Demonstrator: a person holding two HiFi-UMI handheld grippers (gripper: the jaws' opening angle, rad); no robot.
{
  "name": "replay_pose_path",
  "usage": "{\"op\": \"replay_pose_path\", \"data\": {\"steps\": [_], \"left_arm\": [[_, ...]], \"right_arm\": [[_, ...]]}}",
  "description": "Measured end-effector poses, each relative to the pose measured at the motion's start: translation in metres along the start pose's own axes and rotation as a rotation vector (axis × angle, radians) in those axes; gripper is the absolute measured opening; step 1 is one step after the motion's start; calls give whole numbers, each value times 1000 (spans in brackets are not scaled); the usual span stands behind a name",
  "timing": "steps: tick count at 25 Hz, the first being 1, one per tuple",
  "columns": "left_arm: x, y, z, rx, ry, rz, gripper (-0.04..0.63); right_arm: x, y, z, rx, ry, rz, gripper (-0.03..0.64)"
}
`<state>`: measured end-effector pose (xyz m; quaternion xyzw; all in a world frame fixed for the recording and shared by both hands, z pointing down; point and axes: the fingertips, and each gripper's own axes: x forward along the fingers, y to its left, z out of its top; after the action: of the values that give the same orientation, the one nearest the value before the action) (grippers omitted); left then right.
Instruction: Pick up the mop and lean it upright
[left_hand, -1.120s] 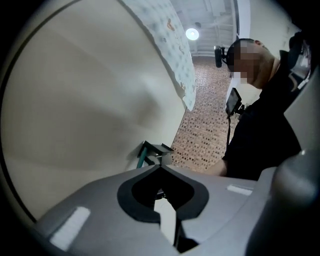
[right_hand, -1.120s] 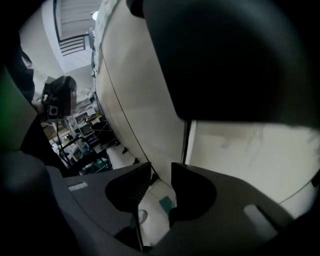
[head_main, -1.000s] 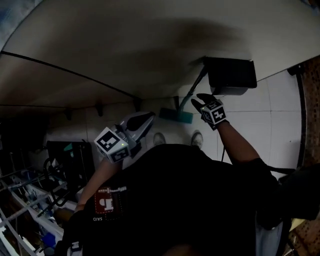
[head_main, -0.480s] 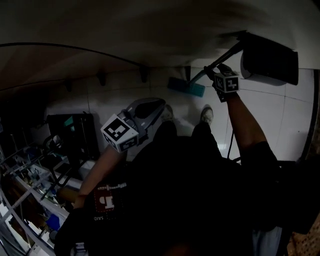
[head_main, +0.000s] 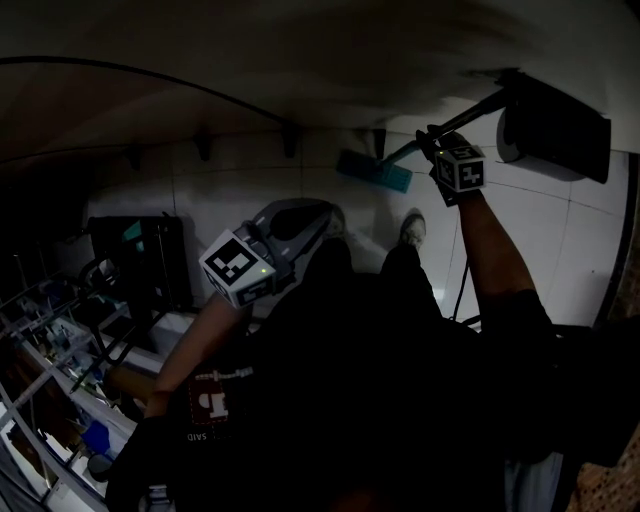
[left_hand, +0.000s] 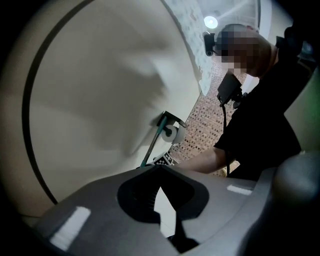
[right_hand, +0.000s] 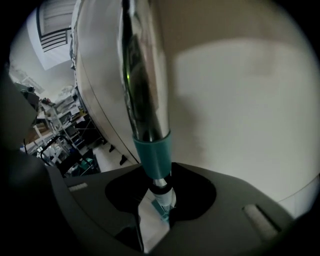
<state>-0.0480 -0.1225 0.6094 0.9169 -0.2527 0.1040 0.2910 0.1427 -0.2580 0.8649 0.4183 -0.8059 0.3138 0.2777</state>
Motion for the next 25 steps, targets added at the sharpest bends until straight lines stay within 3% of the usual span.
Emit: {"op": "replay_pose_path", "data": {"steps": [7,14,20,25], "left_arm": [[-8,-10,8,23,-32,-7,-6],[-2,-21,10,-3,-40,-2,-6],[-8,-33,27,28,-61,2,-6],[-18,-51,73,111,-176,-41,-6]], "right_arm": [[-18,18,-15,-58,103,17,137],[-15,59,-49,-168,197,116,138],[-45,86,-13,-234,211,137,140],[-108,107,62,-256,154,129,140]]}}
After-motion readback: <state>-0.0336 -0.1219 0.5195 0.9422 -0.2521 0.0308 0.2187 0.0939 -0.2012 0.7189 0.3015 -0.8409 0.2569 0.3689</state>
